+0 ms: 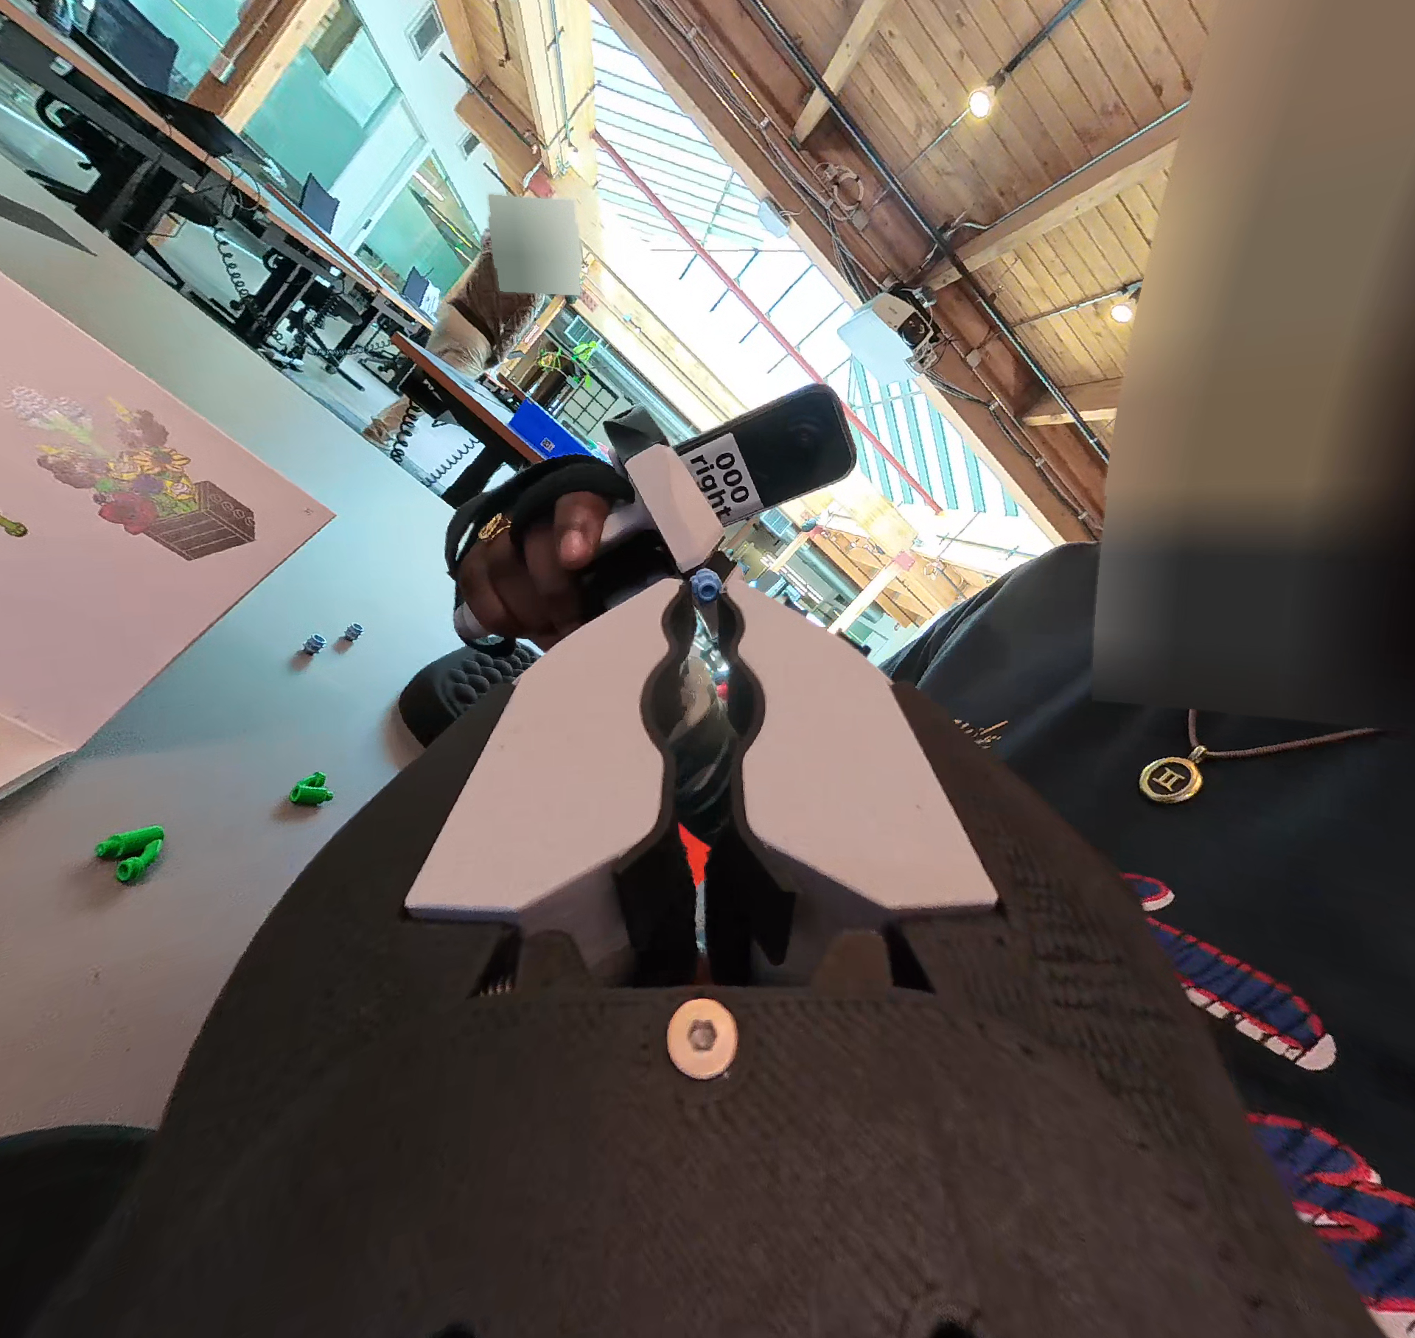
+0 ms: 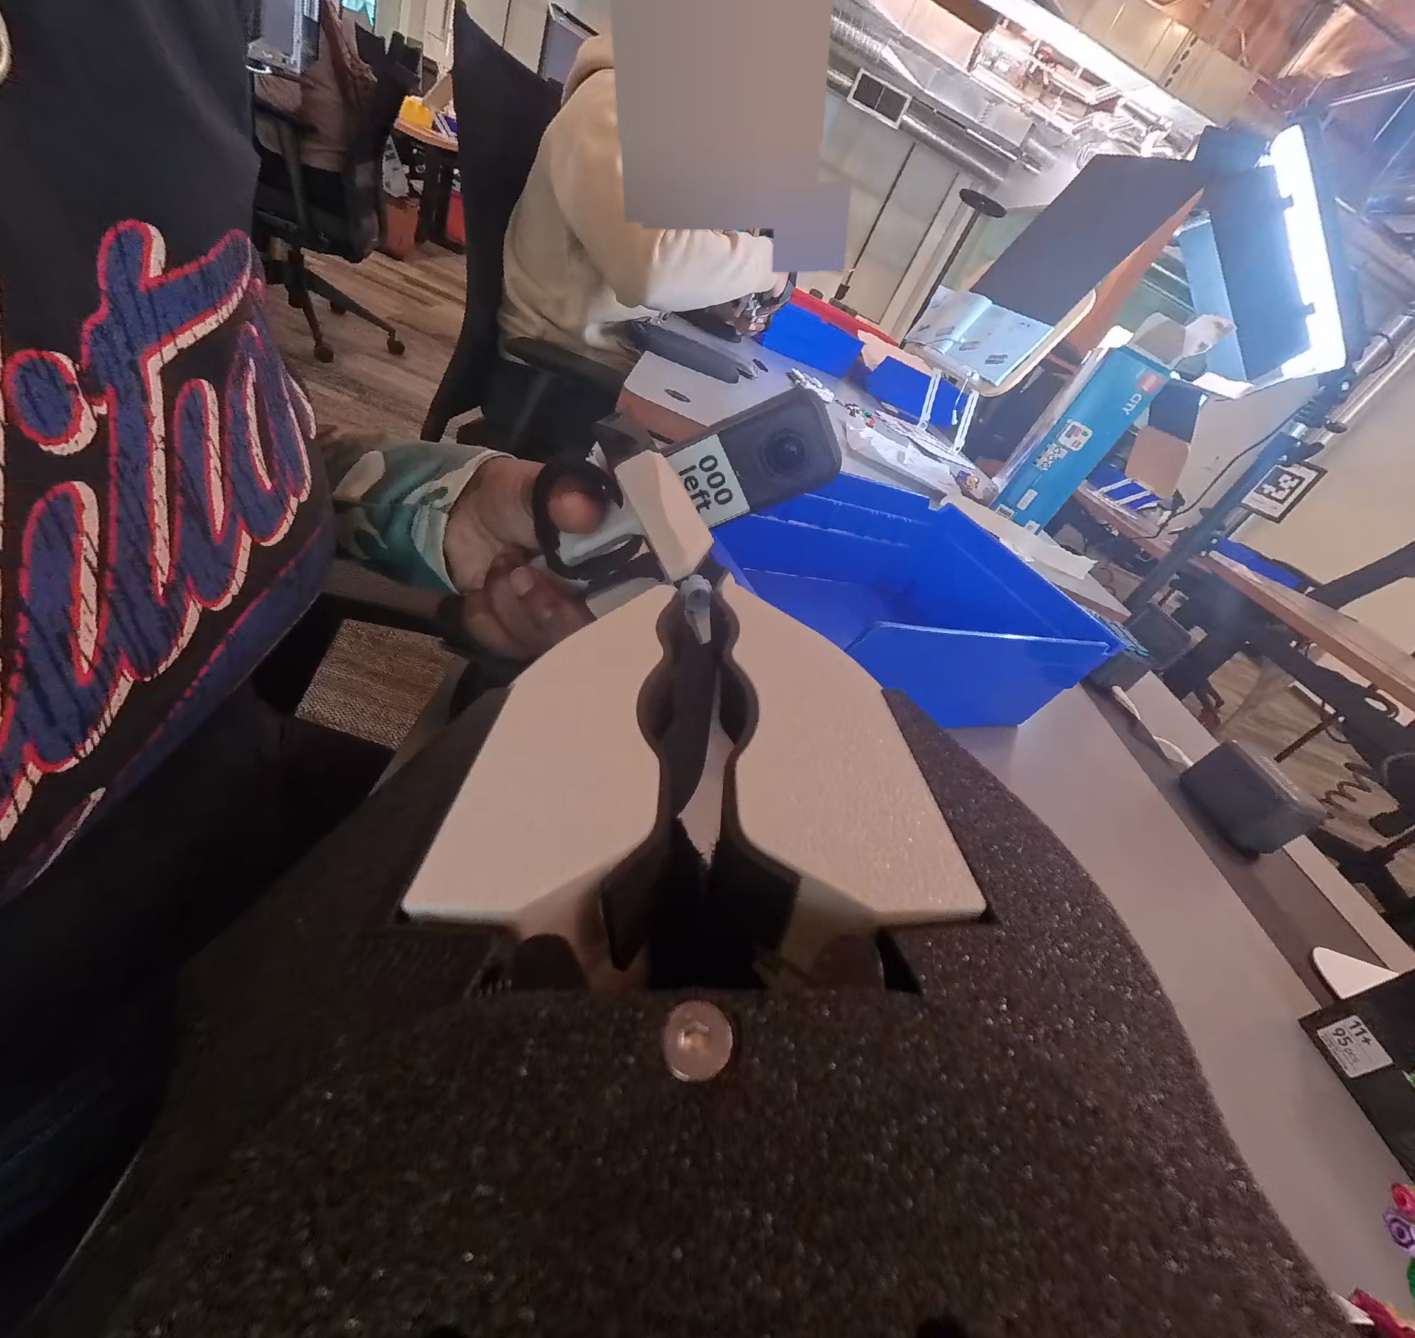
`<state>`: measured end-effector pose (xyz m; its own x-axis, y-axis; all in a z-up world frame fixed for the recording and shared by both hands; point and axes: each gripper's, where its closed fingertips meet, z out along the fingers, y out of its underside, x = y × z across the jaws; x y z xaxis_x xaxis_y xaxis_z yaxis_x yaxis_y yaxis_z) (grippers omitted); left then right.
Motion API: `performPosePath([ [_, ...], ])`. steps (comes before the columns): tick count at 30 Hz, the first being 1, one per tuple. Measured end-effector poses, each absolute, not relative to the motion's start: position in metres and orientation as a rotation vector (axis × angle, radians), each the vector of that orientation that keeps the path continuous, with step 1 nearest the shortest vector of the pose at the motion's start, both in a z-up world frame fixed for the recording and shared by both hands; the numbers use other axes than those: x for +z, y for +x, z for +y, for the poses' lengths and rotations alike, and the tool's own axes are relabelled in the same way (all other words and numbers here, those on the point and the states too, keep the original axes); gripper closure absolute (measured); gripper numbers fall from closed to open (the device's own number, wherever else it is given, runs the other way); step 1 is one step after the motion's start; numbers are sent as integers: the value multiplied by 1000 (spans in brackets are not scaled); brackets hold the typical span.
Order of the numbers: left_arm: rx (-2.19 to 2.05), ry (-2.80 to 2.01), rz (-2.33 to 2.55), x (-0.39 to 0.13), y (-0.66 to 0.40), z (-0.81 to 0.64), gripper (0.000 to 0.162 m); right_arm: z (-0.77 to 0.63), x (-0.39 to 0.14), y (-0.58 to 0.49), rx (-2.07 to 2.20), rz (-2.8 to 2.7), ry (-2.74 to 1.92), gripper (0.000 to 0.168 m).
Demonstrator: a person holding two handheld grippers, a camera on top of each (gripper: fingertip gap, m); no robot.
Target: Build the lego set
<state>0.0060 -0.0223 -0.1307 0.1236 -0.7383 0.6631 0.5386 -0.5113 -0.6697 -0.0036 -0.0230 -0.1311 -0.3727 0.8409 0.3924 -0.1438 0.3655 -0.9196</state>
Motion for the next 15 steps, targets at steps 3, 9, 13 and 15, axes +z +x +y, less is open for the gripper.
performPosePath([
  [3,-1572,-1378,226,-131,5,-23,156,-23,-131,-5,1213,-1602,-662,162],
  [9,-1417,-1426,293,-138,2,-22,156,-23,-137,-9,1279,-1612,-779,162],
  [13,-1404,-1429,310,-137,0,-22,156,-23,-136,-11,1345,-1587,-826,162],
  [15,-1408,-1433,303,-137,0,-21,156,-21,-136,-11,1350,-1580,-842,162],
])
